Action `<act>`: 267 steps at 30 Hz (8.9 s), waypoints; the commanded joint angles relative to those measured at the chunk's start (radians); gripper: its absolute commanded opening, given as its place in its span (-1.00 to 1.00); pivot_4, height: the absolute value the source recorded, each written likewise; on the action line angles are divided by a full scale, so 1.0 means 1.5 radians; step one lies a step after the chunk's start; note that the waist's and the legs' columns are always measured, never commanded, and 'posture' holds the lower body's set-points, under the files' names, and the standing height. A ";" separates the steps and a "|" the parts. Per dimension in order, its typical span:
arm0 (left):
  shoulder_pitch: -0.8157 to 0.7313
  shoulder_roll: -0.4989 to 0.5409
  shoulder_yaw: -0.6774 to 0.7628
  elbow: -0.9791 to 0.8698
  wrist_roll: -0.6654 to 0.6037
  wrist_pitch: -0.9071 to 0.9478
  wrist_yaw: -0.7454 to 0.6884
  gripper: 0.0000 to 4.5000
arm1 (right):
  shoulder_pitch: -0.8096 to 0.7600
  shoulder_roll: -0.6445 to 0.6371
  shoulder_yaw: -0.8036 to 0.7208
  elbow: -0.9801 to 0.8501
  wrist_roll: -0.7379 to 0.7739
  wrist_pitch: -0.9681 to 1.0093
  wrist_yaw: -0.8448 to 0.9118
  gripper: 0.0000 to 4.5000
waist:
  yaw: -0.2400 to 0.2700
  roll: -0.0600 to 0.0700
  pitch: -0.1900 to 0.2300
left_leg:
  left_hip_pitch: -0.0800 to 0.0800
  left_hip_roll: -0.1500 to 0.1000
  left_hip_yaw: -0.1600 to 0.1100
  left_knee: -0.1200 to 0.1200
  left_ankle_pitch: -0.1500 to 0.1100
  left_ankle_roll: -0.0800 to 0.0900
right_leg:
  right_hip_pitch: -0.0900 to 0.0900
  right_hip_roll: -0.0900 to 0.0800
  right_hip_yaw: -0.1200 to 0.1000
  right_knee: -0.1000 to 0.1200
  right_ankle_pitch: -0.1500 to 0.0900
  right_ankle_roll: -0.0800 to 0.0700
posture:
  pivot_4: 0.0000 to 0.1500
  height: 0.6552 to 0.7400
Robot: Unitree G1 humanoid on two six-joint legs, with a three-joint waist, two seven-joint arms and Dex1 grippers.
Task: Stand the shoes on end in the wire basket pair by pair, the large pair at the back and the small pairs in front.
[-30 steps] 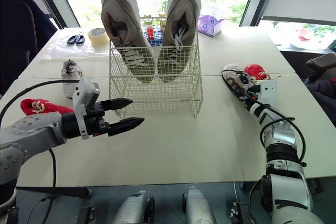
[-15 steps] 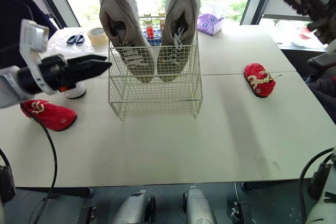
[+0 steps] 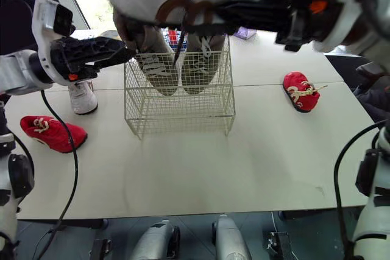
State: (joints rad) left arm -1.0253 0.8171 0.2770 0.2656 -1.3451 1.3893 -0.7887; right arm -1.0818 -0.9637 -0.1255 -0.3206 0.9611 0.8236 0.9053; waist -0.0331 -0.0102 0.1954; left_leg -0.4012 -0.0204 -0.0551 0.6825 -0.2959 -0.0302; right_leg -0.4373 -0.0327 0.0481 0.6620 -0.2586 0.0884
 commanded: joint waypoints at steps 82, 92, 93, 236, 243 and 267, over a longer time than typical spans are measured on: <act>0.196 -0.337 0.088 -0.305 -0.177 -0.301 0.336 -0.87 | 0.169 0.541 -0.054 -0.049 0.344 -0.111 -0.626 0.99 | 0.008 -0.002 -0.002 | -0.003 0.000 -0.002 0.001 0.003 -0.005 | -0.005 0.002 -0.001 0.004 0.001 -0.002 | 1.00 1.00; 0.241 -0.286 0.046 -0.298 -0.134 -0.300 0.296 -0.41 | 0.158 0.521 -0.049 -0.049 0.331 -0.120 -0.609 -0.71 | 0.008 -0.002 -0.002 | -0.003 0.000 -0.002 0.001 0.003 -0.005 | -0.005 0.002 -0.001 0.004 0.001 -0.002 | 1.00 1.00; 0.245 -0.276 0.037 -0.298 -0.115 -0.300 0.293 -0.23 | 0.153 0.513 -0.050 -0.047 0.329 -0.118 -0.602 -0.71 | 0.009 -0.002 -0.002 | -0.003 0.000 -0.002 0.001 0.003 -0.005 | -0.005 0.002 -0.001 0.004 0.001 -0.002 | 1.00 1.00; 0.124 -0.289 0.273 -0.154 0.524 -0.198 0.703 -0.98 | 0.092 0.043 0.066 -0.009 -0.088 0.048 0.119 1.00 | 0.022 -0.007 -0.003 | -0.006 -0.001 -0.003 0.001 0.003 -0.004 | -0.005 -0.003 -0.003 0.002 0.002 -0.001 | 1.00 1.00; 0.102 -0.410 0.346 -0.344 0.577 0.085 0.862 -0.98 | 0.092 0.048 0.066 -0.013 -0.090 0.054 0.116 1.00 | 0.024 -0.007 -0.003 | -0.005 -0.001 -0.003 0.001 0.004 -0.004 | -0.006 -0.001 -0.003 0.003 0.002 -0.001 | 1.00 1.00; 0.089 -0.442 0.345 -0.347 0.445 0.150 1.077 0.47 | 0.113 0.043 0.058 -0.026 -0.088 0.062 0.102 1.00 | 0.028 -0.007 -0.004 | -0.004 -0.001 -0.003 0.001 0.004 -0.006 | -0.004 0.000 -0.003 0.002 0.003 -0.001 | 1.00 1.00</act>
State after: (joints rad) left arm -0.8487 0.1001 0.7974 -0.2690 -0.6562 1.6060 0.7958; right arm -0.9072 -0.8879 -0.0087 -0.3413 0.8272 0.9255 1.0590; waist 0.0096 -0.0209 0.1900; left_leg -0.4072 -0.0212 -0.0590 0.6841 -0.2892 -0.0394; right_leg -0.4435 -0.0325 0.0440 0.6657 -0.2541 0.0861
